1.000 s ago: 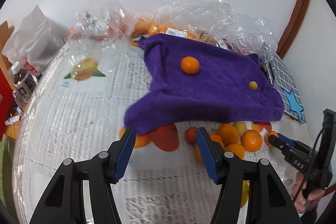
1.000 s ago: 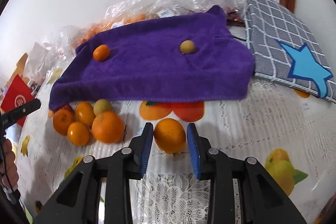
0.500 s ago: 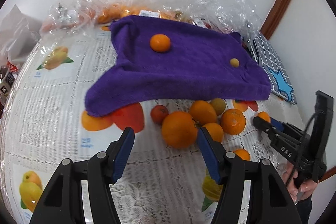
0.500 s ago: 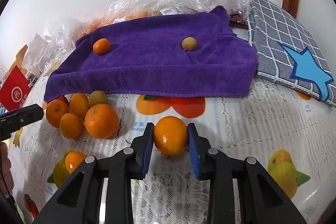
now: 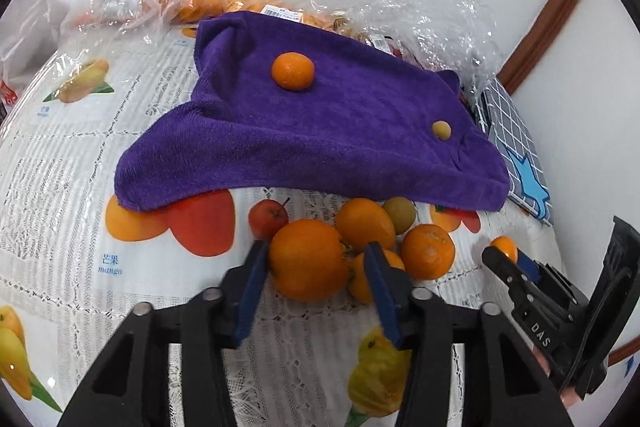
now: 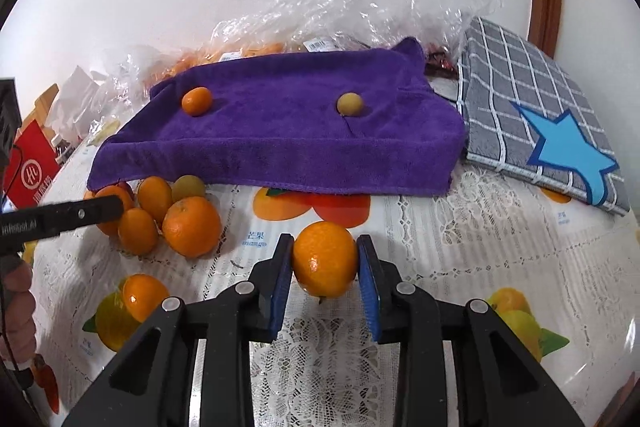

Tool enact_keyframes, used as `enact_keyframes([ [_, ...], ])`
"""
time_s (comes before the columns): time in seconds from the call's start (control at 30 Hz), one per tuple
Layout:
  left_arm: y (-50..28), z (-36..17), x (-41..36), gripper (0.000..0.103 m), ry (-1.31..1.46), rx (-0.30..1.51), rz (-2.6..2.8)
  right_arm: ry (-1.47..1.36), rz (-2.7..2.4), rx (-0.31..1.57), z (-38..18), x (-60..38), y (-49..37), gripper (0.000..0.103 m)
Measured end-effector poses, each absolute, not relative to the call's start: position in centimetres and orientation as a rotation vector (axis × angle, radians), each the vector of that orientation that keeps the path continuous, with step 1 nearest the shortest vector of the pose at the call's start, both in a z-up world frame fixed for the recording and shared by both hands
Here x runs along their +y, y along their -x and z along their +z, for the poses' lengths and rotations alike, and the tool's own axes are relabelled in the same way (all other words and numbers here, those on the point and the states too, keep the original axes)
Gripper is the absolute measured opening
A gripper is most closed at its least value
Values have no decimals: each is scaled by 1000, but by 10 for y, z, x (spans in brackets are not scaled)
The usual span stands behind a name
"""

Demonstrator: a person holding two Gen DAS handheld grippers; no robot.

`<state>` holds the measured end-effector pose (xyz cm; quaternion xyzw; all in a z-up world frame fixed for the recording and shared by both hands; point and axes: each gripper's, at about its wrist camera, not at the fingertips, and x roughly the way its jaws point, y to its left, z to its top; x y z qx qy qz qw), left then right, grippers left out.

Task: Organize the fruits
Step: 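Grasp a large orange with the left gripper while the right gripper holds its orange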

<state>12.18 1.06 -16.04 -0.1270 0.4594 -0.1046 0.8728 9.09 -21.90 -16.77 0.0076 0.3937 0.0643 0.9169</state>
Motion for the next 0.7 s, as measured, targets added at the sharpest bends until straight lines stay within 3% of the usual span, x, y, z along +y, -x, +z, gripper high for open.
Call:
enact_keyframes([
  [0.7, -98, -117, 44, 39, 235, 857, -165, -116, 136, 773, -160, -234, -84, 31],
])
